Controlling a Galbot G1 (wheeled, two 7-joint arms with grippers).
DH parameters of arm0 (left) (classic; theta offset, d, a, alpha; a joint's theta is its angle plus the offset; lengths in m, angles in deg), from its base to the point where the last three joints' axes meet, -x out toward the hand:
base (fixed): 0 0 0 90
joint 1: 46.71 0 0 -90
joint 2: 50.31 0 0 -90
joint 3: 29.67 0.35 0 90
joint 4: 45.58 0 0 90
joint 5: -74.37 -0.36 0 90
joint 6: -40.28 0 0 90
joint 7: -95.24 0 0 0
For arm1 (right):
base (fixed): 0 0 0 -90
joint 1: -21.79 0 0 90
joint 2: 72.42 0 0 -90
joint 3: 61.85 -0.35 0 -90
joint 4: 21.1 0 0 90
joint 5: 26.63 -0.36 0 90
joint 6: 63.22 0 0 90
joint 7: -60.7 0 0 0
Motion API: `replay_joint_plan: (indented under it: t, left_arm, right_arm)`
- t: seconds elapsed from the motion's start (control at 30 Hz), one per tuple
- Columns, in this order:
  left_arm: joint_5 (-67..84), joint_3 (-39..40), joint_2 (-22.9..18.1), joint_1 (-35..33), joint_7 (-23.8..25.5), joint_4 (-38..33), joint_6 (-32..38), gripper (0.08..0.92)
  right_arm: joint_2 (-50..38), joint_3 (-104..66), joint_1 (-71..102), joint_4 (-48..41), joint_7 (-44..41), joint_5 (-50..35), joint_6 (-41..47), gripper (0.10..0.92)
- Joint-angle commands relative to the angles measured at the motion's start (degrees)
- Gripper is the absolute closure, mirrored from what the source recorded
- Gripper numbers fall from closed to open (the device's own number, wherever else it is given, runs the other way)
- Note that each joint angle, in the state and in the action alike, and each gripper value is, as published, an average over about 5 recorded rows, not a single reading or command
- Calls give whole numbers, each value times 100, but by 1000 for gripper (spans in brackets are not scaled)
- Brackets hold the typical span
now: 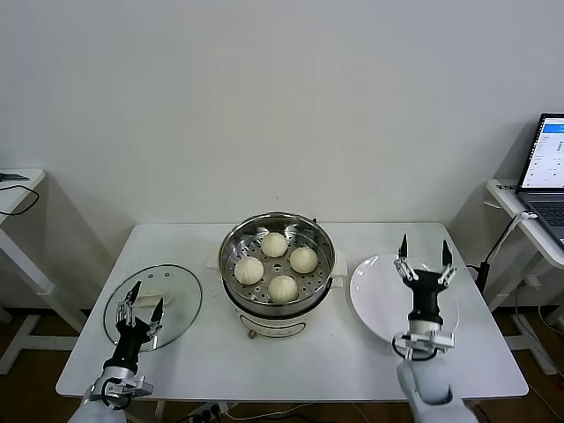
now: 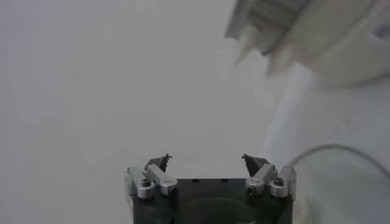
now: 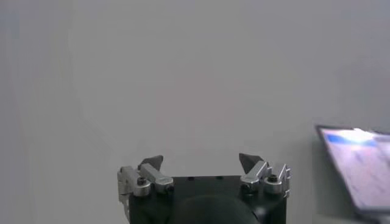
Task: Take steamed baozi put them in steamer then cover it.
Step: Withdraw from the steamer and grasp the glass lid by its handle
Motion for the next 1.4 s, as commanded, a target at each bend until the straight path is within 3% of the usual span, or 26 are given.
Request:
replay_joint_plan:
  t: [0.03,1.4]
  left_arm:
    - [-947,-40,-25,249,-83,767,-110,177]
    - [-1648,254,-229,1515,-237,1729,-639,177]
  right_arm:
    - [773,-487,674,104,-39,191,-257,203]
    - [752,-392,938,122,-589,165,233,203]
